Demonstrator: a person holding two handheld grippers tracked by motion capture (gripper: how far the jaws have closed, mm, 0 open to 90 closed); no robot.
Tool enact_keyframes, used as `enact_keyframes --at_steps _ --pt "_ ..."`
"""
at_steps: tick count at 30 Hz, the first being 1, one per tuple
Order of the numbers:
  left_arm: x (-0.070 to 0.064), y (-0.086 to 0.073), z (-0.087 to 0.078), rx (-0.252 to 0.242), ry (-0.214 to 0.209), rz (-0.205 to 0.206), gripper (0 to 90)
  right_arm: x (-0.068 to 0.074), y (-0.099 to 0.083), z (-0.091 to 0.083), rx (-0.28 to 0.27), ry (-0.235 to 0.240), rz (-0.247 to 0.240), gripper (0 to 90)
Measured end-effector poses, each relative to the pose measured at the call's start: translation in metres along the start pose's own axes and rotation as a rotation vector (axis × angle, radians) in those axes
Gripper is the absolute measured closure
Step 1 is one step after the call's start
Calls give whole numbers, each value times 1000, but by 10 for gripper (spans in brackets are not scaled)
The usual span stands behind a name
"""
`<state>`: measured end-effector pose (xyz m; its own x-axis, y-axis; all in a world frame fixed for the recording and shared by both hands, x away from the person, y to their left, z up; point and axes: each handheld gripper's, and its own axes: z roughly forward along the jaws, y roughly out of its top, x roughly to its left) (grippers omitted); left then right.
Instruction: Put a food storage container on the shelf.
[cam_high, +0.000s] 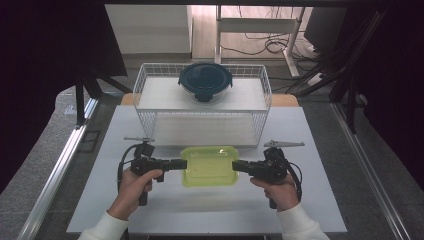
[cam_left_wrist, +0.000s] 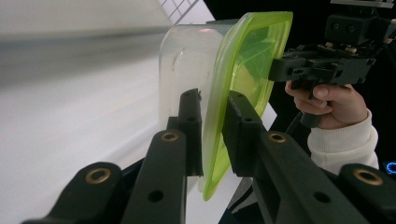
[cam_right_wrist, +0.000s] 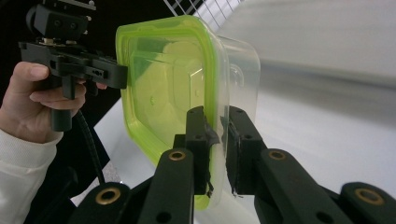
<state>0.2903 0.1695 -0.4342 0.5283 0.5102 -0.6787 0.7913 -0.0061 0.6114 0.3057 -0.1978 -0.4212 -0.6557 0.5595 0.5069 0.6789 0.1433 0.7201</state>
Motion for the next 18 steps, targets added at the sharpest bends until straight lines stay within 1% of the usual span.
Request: enact_keyframes --at_steps 6,13,18 --pt "-8 11 -8 -14 7 28 780 7 14 -4 -14 6 -23 793" --pt "-17 25 -19 -45 9 44 779 14 31 -6 -29 14 -44 794" --pt "-20 34 -26 -59 4 57 779 18 45 -7 -34 17 -71 794"
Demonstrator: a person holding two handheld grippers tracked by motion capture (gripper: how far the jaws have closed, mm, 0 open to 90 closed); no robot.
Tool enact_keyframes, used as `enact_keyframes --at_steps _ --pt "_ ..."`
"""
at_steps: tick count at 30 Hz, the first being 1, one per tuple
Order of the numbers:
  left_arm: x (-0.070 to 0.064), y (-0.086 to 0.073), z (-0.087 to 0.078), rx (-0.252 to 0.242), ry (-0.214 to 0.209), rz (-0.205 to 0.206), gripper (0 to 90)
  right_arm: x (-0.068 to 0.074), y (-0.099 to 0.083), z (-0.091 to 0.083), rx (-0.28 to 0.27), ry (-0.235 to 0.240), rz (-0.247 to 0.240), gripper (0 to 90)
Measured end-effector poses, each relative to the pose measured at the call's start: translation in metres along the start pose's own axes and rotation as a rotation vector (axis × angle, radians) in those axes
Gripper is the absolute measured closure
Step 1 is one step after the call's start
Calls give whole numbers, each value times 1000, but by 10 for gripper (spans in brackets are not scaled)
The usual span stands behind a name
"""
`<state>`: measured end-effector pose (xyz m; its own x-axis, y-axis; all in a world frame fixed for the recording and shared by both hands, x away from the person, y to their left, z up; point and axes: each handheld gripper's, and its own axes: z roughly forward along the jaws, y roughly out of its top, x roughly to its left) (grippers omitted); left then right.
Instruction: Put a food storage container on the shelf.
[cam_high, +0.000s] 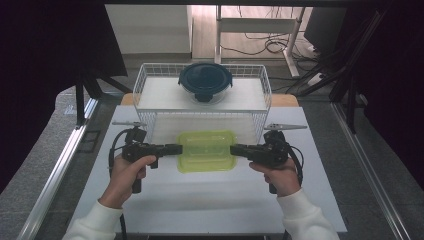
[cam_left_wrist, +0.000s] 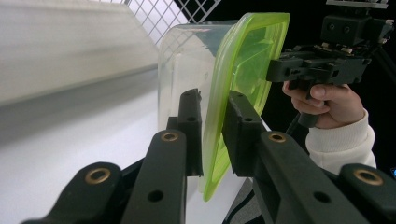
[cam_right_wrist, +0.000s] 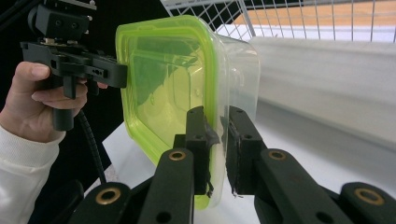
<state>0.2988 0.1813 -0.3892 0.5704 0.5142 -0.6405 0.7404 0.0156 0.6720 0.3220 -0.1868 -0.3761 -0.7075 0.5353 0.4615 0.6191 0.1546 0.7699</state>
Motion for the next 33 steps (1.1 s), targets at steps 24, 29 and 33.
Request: enact_keyframes --at_steps 24,29,33 --pt "-23 56 -28 -69 19 87 779 20 63 -8 -58 1 -85 794" --pt "-27 72 -33 -86 8 98 778 24 82 -12 -71 0 -112 794" --pt "-30 86 -36 -91 15 112 779 24 96 -13 -79 5 -114 794"
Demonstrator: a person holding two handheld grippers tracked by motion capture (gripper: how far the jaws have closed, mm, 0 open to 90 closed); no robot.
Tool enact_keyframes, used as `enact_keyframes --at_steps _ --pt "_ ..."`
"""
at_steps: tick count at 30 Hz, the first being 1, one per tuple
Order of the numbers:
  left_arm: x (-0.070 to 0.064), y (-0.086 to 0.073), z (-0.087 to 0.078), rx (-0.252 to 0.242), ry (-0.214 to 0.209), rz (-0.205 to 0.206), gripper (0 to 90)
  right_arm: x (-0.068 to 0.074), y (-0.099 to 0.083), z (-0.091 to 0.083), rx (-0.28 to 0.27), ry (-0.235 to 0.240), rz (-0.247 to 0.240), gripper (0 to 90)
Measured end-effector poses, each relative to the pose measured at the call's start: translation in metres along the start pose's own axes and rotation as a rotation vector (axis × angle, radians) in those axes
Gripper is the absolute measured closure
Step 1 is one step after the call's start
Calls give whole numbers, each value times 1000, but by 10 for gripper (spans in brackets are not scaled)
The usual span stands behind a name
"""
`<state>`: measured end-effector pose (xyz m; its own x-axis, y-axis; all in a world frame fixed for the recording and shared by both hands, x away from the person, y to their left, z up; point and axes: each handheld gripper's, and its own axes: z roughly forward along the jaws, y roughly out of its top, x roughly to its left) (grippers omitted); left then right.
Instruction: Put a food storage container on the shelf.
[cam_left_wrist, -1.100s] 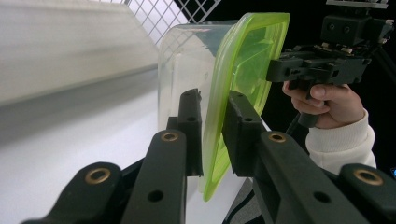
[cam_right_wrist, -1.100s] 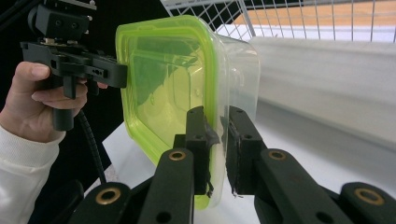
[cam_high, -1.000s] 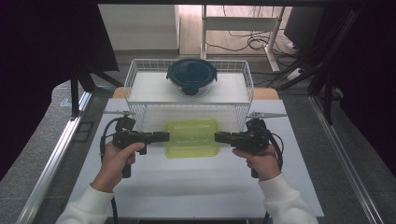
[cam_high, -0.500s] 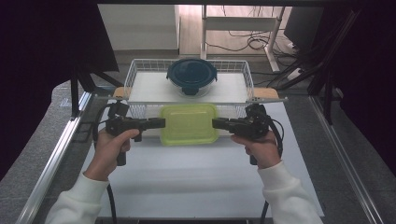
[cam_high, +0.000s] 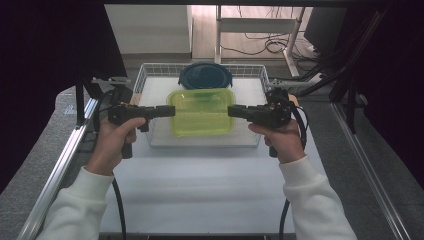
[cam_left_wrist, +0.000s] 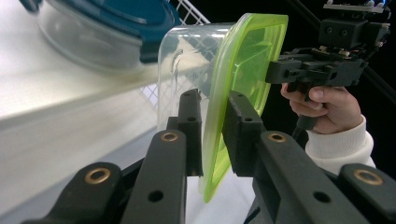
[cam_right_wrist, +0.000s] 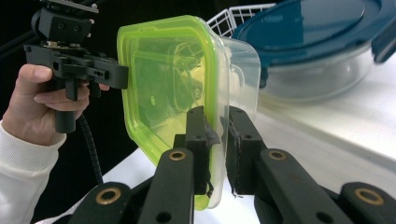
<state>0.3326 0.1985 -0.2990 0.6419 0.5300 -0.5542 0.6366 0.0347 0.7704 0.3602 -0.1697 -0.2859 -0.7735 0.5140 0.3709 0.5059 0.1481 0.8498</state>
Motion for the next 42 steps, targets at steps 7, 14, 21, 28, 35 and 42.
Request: enact_keyframes --at_steps 7,14,21,28,35,42 --pt "7 26 4 -8 -16 0 779 -8 24 2 -7 -6 4 794" --pt "14 52 3 -7 -11 2 781 -14 49 6 -15 0 14 793" --pt "24 73 6 -2 -14 -20 782 -24 67 14 -11 -2 30 794" --pt "40 88 17 -4 -33 -61 783 -41 86 21 5 -11 77 795" --pt "52 98 28 10 -14 -89 785 -56 92 27 20 -18 124 795" --pt "69 100 39 -9 -27 -147 781 -73 94 37 38 -30 190 794"
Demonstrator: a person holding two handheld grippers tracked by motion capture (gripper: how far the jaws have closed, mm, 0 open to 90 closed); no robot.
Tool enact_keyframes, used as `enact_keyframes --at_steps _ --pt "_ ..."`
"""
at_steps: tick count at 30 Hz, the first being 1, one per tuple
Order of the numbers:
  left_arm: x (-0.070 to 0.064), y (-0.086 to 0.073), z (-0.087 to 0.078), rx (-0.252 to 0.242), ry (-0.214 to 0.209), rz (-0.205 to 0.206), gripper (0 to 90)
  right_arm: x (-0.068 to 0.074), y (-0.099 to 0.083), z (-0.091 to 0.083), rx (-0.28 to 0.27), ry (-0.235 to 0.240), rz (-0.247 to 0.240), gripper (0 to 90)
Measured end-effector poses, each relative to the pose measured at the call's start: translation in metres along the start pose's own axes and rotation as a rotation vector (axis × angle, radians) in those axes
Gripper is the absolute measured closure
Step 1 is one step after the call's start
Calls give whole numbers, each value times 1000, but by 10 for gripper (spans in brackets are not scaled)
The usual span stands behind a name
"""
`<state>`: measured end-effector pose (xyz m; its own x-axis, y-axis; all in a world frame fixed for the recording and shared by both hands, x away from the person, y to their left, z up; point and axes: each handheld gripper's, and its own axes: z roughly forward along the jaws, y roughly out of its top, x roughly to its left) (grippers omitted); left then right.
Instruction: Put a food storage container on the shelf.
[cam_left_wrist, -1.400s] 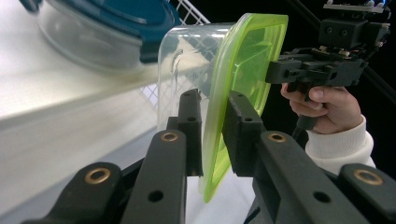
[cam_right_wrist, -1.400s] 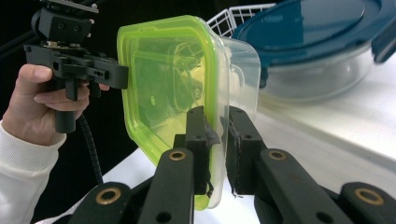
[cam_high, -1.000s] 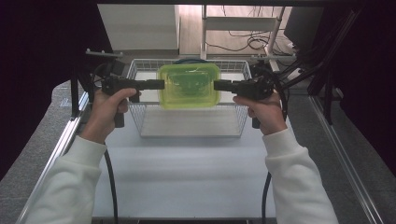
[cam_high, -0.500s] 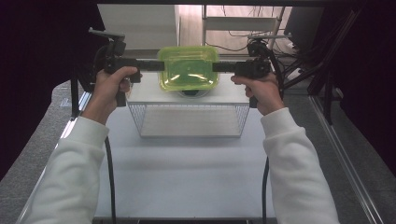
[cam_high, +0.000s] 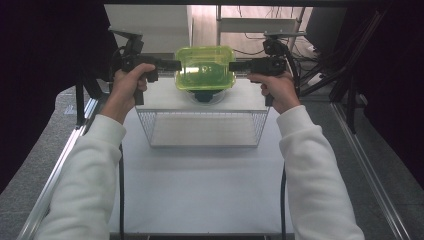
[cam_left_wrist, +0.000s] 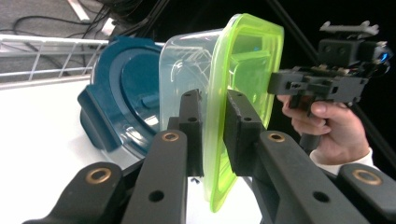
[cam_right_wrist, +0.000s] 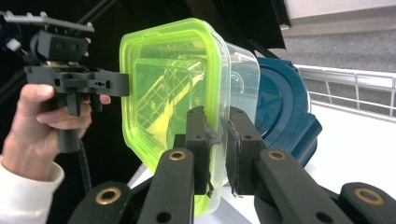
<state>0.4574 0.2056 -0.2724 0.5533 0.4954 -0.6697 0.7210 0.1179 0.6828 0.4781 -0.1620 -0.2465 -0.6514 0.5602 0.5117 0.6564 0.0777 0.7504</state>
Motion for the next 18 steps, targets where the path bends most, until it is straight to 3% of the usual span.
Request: enact_keyframes --at_steps 4,11,15,18 --pt "8 3 4 -26 -21 -37 770 -8 5 5 6 -1 63 783" --pt "22 5 14 -55 -5 -108 749 -22 9 17 -25 -5 207 742" --pt "27 4 18 -58 -14 -122 717 -31 6 22 -50 3 278 726" --pt "28 3 19 -66 3 -96 681 -33 4 23 -68 12 289 714"
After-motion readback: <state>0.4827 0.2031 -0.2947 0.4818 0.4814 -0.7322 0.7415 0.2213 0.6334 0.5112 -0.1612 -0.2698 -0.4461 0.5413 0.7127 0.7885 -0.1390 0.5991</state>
